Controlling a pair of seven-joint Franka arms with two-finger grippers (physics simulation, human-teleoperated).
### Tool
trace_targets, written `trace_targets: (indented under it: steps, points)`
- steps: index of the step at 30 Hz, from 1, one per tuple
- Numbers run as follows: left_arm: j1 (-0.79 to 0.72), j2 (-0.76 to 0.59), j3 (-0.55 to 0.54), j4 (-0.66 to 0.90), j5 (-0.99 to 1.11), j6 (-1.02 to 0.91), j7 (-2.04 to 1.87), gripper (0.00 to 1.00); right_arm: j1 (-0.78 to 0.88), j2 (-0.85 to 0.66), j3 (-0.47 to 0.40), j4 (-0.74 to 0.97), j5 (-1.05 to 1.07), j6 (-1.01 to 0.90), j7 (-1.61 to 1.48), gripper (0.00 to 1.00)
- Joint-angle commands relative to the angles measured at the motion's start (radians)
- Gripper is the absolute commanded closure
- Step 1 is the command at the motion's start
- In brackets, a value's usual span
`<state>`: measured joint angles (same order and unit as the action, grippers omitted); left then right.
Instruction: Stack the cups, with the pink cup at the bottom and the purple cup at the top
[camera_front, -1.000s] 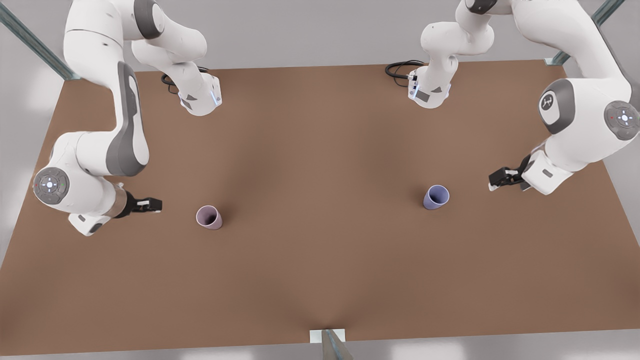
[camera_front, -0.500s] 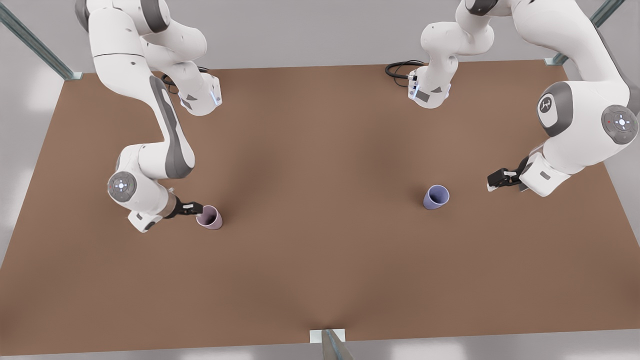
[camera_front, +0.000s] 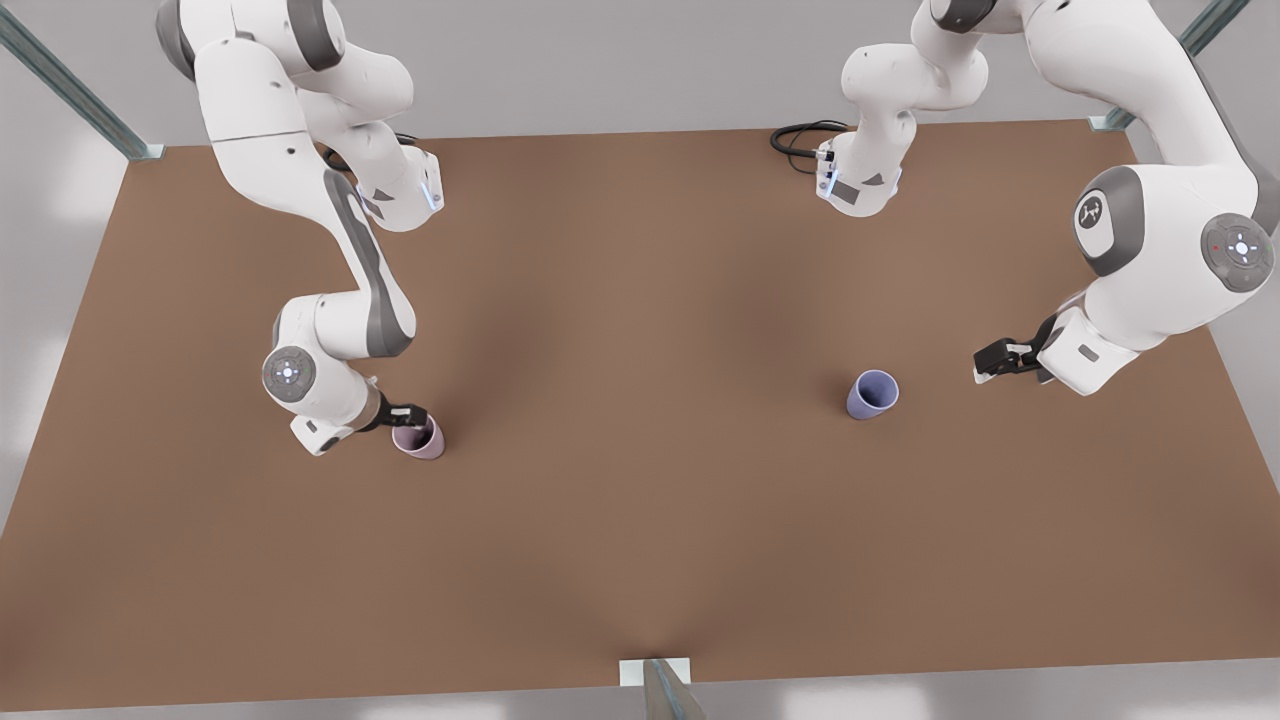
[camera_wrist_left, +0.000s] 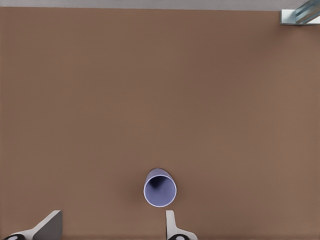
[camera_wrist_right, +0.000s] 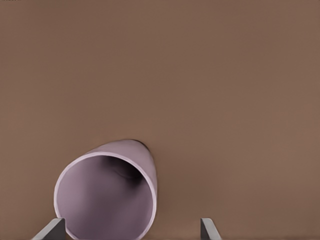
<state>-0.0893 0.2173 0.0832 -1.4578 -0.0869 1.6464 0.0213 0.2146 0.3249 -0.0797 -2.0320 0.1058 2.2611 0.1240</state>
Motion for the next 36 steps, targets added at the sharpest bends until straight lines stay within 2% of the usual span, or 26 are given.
trace_targets:
  steps: [1,11,12,14,17,19,22,30,36]
  points:
    - [0.000,-0.001,0.001,0.000,0.001,0.000,0.003,0.00,-0.003,0.005,0.000,-0.004,0.002,0.035,0.068,0.00]
    - [0.000,-0.001,0.001,0.000,-0.001,0.000,0.003,0.00,-0.008,0.069,-0.002,-0.042,0.002,0.126,0.068,0.00]
    - [0.000,0.000,0.001,0.000,-0.001,0.000,0.003,0.00,-0.008,0.074,0.000,-0.042,0.003,0.126,0.069,0.06]
    - [0.000,0.000,0.001,0.000,0.001,0.000,0.003,0.00,-0.008,0.074,0.000,-0.042,0.003,0.126,0.071,0.33]
    - [0.000,0.000,0.001,0.000,0.001,0.000,0.002,0.00,-0.006,0.077,0.000,-0.042,0.020,0.124,0.074,0.48]
    - [0.000,0.000,0.001,0.000,0.001,0.000,0.002,0.00,-0.004,0.078,0.000,-0.040,0.021,0.124,0.086,0.63]
    - [0.000,0.000,0.001,0.000,0.001,0.000,0.002,0.00,-0.001,0.078,0.000,-0.039,0.020,0.124,0.086,0.79]
    - [0.000,0.000,0.001,0.002,0.001,0.000,0.003,0.00,0.005,0.040,0.000,-0.028,0.020,0.107,0.098,0.79]
    - [0.000,0.002,0.001,0.000,0.001,0.000,0.003,0.00,0.126,0.045,0.000,0.046,0.040,0.106,0.221,0.79]
